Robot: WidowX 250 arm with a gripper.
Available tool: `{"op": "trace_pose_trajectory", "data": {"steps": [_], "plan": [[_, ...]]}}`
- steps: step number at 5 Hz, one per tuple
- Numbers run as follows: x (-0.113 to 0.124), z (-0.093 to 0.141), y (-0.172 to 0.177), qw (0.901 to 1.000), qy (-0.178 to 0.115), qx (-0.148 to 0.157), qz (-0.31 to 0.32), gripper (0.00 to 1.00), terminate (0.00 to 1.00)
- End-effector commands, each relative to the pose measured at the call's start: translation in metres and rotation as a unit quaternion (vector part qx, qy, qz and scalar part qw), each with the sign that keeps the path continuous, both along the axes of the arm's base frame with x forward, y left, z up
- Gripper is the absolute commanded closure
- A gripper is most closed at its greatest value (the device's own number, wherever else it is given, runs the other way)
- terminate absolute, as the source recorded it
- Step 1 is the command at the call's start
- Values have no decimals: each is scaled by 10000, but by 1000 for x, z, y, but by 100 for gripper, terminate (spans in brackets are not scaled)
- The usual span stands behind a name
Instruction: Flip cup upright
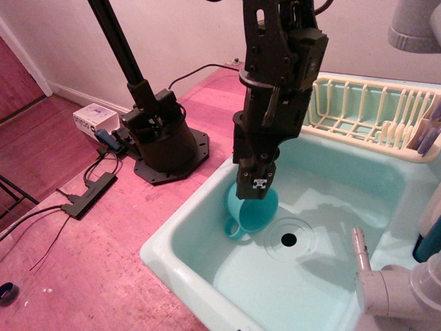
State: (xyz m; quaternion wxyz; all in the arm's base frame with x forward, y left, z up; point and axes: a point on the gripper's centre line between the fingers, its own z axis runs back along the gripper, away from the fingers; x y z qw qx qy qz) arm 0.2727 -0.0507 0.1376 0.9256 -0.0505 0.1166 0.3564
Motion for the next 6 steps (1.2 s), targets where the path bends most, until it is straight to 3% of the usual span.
{"op": "trace_pose_trajectory", "data": {"steps": [1, 3, 4, 6], "plan": [[0, 0, 0, 10000, 0, 0, 0, 0, 0], [32, 13, 0, 9971, 512, 492, -266, 0, 0], [40, 4, -3, 9954, 706, 507, -407, 0, 0], [24, -20, -8, 9942, 974, 248, -371, 0, 0]]}}
